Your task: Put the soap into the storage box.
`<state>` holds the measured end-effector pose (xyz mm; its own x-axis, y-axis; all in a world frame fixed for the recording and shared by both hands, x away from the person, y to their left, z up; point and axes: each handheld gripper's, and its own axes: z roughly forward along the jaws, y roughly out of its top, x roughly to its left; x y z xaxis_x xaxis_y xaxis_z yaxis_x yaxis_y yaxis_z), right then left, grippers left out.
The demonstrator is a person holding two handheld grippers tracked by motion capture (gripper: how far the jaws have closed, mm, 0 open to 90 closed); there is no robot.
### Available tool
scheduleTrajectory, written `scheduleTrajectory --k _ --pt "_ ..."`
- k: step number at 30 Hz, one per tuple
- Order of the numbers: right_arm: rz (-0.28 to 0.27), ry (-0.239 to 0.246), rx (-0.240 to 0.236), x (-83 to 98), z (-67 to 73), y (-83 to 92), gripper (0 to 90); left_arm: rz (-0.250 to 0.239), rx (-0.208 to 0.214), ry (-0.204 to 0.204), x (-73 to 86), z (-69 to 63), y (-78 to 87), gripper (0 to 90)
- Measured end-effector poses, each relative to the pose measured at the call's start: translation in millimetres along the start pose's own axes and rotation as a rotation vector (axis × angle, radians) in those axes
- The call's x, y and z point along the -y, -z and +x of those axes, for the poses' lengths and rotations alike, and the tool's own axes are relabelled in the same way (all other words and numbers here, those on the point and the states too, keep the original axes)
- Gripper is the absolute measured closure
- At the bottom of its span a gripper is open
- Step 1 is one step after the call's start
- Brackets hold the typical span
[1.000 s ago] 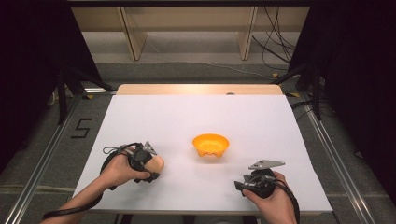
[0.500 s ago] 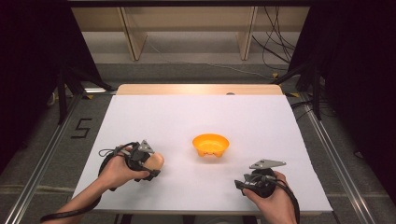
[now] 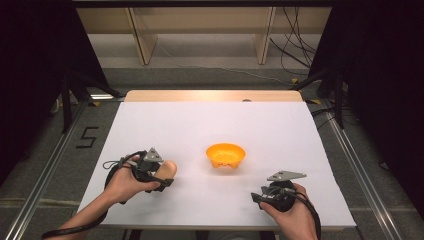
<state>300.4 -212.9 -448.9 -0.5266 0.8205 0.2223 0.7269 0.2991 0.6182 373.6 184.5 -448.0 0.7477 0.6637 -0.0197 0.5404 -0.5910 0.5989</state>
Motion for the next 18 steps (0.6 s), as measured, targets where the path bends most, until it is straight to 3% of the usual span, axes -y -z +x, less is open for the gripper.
scheduleTrajectory --k 6,8,9,14,15,16,18 --pt "0.0 0.0 -0.001 0.0 -0.2 0.2 54.1 -0.029 -0.007 -0.001 -2.7 -1.0 2.7 32.6" --pt "0.009 -0.021 -0.005 0.1 0.5 0.7 54.2 -0.051 -0.009 0.004 -3.3 -1.9 2.0 32.6" --pt "-0.01 0.007 0.003 0.1 -1.1 -0.2 54.1 -0.051 -0.004 -0.006 -3.7 -1.5 3.0 32.6" --pt "-0.032 0.033 0.012 -0.2 -3.0 -0.5 54.1 -0.1 -0.017 0.002 -6.6 -2.8 3.8 32.6" --pt "-0.067 0.043 0.053 0.8 -2.4 -3.1 54.1 -0.105 -0.017 0.0 -7.3 -2.7 4.1 32.6" --pt "-0.037 0.015 0.06 0.1 -0.4 -0.7 54.1 -0.11 -0.02 0.008 -7.9 -3.1 4.4 32.6" --pt "-0.052 0.025 0.06 0.2 -1.0 -1.7 54.1 -0.122 -0.017 0.012 -9.2 -3.5 4.9 32.6"
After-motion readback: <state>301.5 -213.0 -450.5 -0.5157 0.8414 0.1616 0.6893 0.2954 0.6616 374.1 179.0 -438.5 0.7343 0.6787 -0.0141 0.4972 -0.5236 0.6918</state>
